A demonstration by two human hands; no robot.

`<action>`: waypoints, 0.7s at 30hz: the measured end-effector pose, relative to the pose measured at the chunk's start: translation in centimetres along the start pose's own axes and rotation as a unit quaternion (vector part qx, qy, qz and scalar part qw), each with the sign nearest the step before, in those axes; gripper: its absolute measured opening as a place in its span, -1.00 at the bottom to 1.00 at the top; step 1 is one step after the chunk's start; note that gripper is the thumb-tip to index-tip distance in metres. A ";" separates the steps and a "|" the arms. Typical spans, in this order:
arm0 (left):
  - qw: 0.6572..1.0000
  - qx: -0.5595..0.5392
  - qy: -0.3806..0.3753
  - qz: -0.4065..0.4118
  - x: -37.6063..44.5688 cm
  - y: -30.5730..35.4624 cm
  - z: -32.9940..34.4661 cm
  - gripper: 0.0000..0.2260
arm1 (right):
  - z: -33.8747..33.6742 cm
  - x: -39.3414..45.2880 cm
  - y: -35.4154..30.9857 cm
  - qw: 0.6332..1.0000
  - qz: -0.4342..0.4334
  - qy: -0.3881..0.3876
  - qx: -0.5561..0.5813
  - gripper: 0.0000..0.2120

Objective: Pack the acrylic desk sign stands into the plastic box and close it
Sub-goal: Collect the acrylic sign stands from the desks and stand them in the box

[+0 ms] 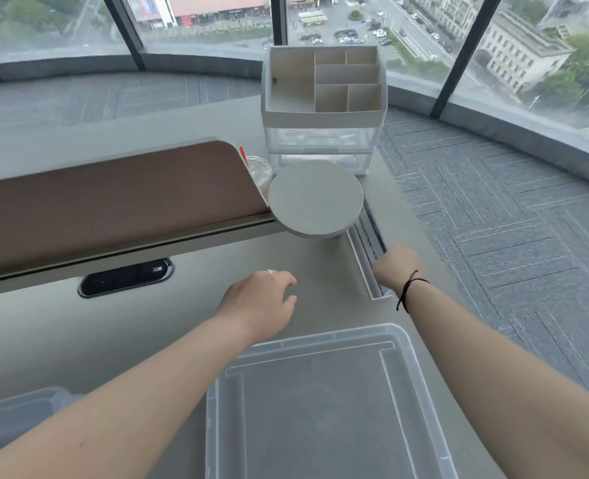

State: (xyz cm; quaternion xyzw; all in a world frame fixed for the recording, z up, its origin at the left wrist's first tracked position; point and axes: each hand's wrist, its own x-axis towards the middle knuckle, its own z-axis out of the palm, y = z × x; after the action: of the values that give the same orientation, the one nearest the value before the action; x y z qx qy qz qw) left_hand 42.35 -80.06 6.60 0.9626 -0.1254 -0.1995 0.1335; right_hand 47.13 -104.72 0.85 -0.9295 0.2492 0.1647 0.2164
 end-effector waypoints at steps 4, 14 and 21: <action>1.000 -0.006 -0.006 0.016 1.3 1.5 0.6 -0.67 | -1.6 0.4 4.6 0.999 0.002 -0.017 -0.040 -0.81; 0.998 -0.015 0.000 0.063 3.9 4.0 1.6 -0.47 | -2.1 -0.3 6.0 0.982 -0.116 -0.073 -0.132 -0.80; 0.997 0.049 -0.058 0.035 4.6 2.7 3.2 -0.65 | -0.4 -2.5 4.0 0.953 -0.247 -0.040 -0.173 -0.73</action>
State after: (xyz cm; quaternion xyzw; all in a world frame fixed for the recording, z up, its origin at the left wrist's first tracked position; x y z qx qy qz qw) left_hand 44.64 -84.63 3.02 0.9499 -0.1765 -0.2433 0.0859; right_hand 42.96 -107.06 0.90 -0.9779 -0.0288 0.1836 0.0962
